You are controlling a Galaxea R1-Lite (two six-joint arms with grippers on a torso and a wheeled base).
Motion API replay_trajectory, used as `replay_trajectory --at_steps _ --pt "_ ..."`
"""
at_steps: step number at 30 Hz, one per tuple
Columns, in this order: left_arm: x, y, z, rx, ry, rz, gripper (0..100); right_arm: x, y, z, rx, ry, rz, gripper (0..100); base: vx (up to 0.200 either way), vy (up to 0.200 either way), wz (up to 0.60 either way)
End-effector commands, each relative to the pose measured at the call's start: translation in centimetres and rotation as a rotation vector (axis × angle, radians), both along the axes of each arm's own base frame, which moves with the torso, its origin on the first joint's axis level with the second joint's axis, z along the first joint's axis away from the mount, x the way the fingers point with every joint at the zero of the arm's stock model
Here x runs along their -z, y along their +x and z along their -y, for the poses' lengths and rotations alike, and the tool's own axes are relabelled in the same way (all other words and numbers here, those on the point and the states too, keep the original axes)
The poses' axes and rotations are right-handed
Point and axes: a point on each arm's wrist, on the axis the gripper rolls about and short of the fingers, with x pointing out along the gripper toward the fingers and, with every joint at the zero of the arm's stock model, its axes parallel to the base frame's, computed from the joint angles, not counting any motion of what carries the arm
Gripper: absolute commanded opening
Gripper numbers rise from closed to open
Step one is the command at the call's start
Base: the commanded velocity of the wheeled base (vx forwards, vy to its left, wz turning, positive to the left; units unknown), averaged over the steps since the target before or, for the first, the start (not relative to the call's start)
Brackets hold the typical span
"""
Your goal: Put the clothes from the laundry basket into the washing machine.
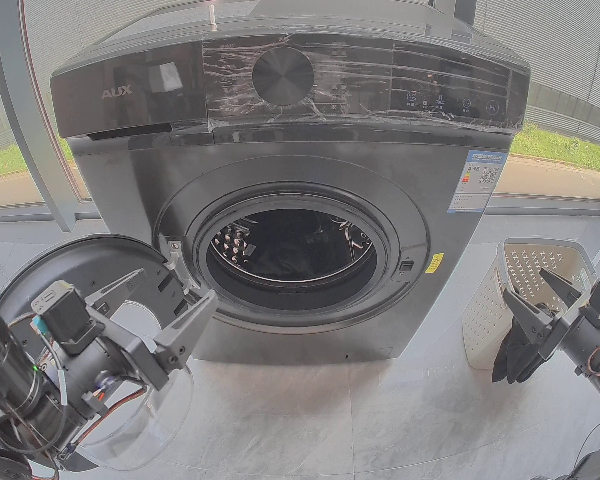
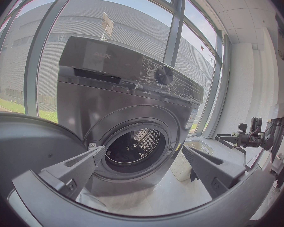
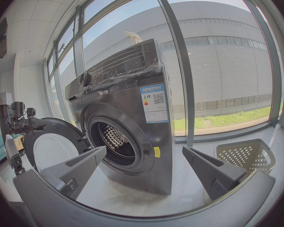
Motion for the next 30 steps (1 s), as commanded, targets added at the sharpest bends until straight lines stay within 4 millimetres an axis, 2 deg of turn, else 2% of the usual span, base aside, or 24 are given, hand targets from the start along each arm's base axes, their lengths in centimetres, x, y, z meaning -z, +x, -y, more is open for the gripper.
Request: replay_trajectory --at_steps 1,8,14,22,23,30 --pt "0.2 -2.0 -2.1 -0.01 -0.012 0.03 100 -1.0 -2.9 1.3 0.034 -0.012 0.073 100 -0.2 0.0 0.0" --pt "0.5 -4.5 -5.0 -0.052 -0.055 0.075 100 -0.4 -7.6 3.1 0.071 -0.03 0.048 100 -0.029 0.0 0.0" --pt "0.8 -5.9 -7.1 -0.134 -0.041 0.099 100 0.8 -10.9 4.1 0.104 -0.028 0.069 100 -0.2 0.0 0.0" --pt "2.0 -8.1 -9.5 -0.261 0.012 0.066 100 2.2 -13.3 4.6 0.155 -0.027 0.09 100 0.0 0.0 0.0" --pt "2.4 -9.1 -10.2 -0.294 0.0 0.073 100 2.7 -13.9 4.7 0.156 -0.026 0.095 100 0.0 0.0 0.0" --pt "4.2 -11.0 -11.3 -0.386 0.03 0.016 100 4.6 -15.3 5.0 0.186 -0.034 0.066 100 -0.171 0.0 0.0"
